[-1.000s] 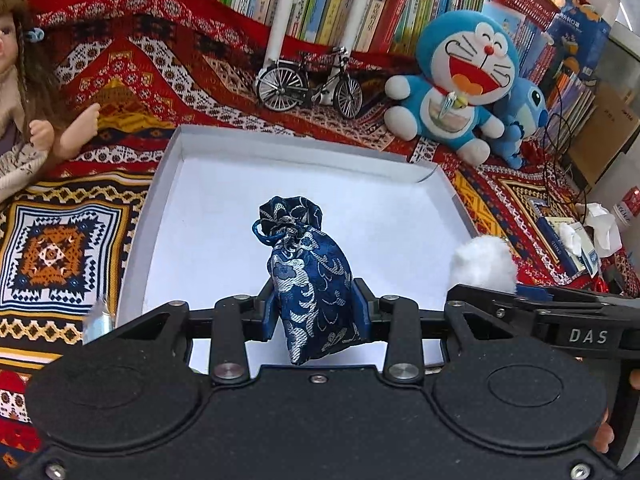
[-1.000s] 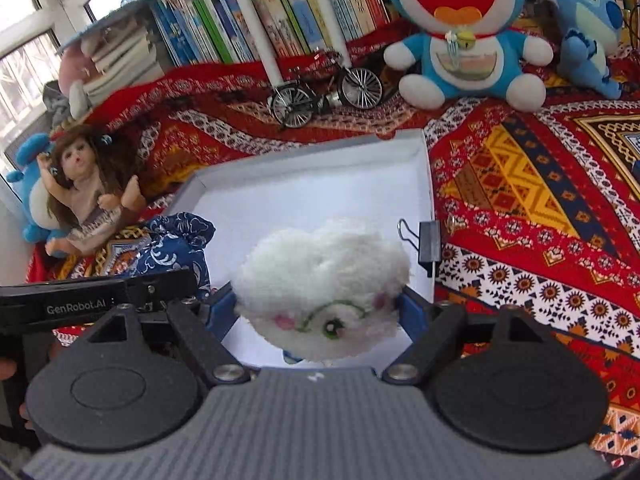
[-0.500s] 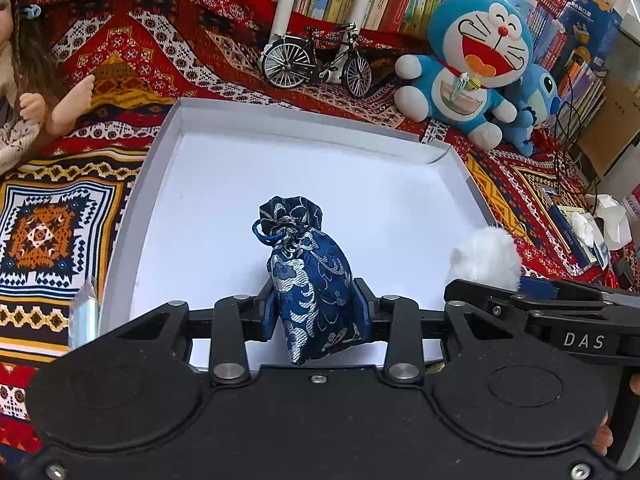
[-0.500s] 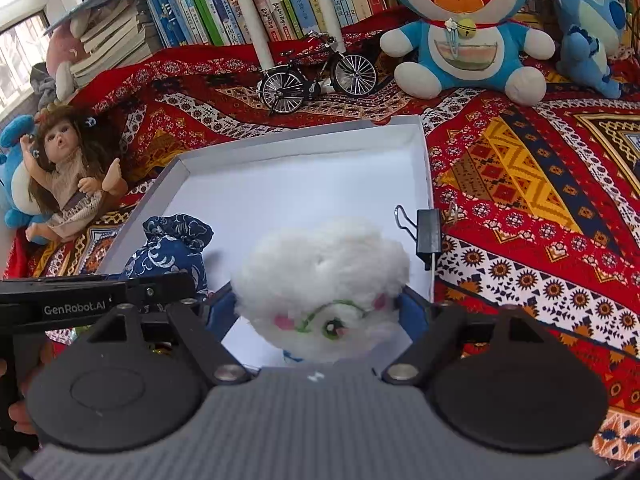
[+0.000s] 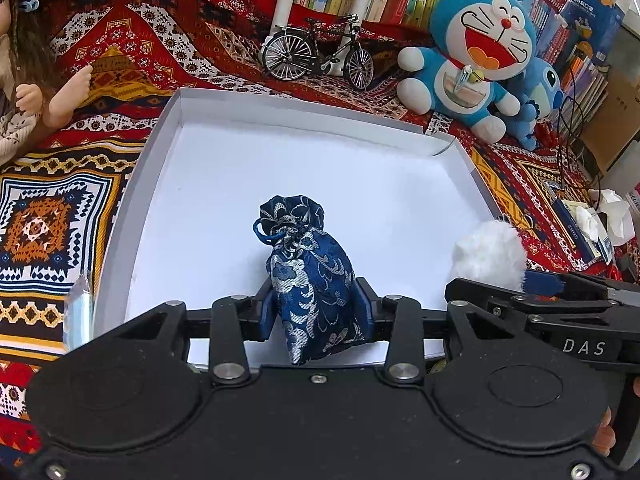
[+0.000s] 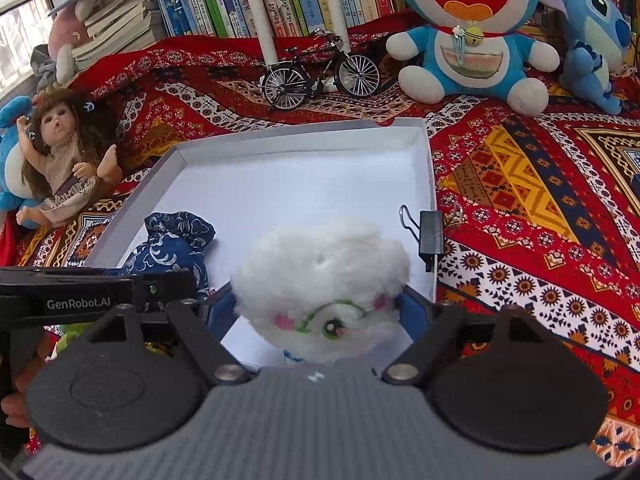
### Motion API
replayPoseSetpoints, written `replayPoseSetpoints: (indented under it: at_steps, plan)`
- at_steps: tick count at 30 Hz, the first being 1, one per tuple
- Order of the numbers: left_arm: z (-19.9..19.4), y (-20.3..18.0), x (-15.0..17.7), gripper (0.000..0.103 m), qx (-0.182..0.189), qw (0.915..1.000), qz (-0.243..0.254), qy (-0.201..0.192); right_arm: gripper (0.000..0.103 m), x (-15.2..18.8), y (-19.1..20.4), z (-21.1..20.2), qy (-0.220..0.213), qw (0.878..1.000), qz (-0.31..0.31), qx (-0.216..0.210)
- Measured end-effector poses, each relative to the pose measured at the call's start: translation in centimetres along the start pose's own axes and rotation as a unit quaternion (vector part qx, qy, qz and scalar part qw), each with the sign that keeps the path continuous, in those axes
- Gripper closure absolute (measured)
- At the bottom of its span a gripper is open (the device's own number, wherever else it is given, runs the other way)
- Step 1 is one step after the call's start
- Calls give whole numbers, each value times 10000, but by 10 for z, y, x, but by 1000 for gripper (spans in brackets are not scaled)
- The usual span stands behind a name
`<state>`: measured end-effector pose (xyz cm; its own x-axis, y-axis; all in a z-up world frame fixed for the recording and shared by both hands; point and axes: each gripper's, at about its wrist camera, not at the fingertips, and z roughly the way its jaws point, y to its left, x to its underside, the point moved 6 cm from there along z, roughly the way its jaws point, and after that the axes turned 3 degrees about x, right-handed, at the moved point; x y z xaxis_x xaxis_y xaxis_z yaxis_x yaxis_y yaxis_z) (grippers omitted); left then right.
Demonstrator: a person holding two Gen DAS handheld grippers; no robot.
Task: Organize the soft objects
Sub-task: 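Open the right tool to drop the plush while the left tool releases the pouch in the box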
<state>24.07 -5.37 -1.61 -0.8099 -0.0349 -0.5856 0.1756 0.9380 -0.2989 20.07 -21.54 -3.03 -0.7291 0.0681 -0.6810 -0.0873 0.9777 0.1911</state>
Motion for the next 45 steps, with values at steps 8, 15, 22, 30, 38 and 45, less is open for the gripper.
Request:
replayPoseSetpoints:
  at_steps: [8, 15, 22, 30, 38, 45]
  plan:
    - [1, 0, 1, 62, -44, 10000, 45, -15, 16, 0, 0, 0, -26, 10000, -6, 8]
    - [-7, -3, 4, 45, -121, 9998, 131, -76, 12, 2, -2, -8, -84, 9999, 130, -60]
    - [-21, -8, 7, 29, -112, 9995, 200, -211, 8, 6, -8, -26, -188, 9994, 278, -13]
    - [-41, -15, 14, 24, -57, 9987, 344, -372, 7, 17, -10, -43, -146, 9980, 569, -210]
    - [-53, -16, 21, 24, -3, 9983, 429, -407, 6, 23, -5, -59, -16, 9967, 772, -235]
    - [-61, -17, 28, 23, 5, 9976, 532, -446, 4, 26, -10, -61, 47, 9956, 904, -232]
